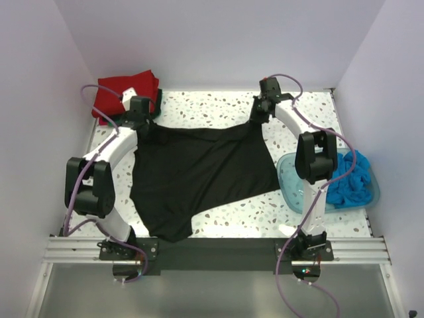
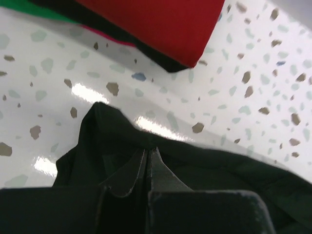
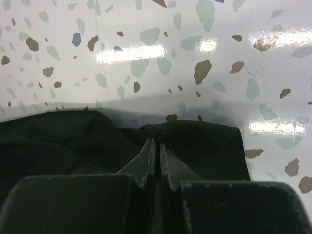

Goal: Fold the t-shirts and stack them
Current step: Flatten the tshirt out

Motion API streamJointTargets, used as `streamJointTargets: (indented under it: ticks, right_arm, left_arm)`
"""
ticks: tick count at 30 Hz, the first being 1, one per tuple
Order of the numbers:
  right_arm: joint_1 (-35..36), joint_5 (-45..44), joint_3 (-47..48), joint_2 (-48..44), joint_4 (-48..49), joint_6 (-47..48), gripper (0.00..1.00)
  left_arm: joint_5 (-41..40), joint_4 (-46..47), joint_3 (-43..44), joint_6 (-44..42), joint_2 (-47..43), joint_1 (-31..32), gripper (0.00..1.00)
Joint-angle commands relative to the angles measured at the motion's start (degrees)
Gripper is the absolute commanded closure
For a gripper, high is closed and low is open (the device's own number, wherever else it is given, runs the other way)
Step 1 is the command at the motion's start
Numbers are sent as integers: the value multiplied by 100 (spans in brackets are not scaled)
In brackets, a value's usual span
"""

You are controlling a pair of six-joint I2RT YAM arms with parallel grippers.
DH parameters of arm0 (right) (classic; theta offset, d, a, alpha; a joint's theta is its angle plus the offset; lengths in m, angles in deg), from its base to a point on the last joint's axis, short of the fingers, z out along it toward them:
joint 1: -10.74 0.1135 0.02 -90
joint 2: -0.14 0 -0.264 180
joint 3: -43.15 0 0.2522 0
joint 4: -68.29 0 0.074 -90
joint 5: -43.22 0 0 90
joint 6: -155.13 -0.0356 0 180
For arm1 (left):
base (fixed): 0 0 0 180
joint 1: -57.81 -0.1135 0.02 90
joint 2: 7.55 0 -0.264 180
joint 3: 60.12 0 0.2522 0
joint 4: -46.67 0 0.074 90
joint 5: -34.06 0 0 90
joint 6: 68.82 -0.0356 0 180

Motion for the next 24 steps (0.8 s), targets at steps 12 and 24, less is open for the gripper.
streamJointTargets:
  ticks: [12, 24]
  right_arm:
    - [-271, 18, 2232, 1256, -657, -368, 66]
    - [-26, -51, -251, -946, -149, 333, 1]
  left_arm:
    - [-1159, -246, 2449, 380, 1904, -104, 24]
    - [-63, -751, 592, 582, -593, -78, 0]
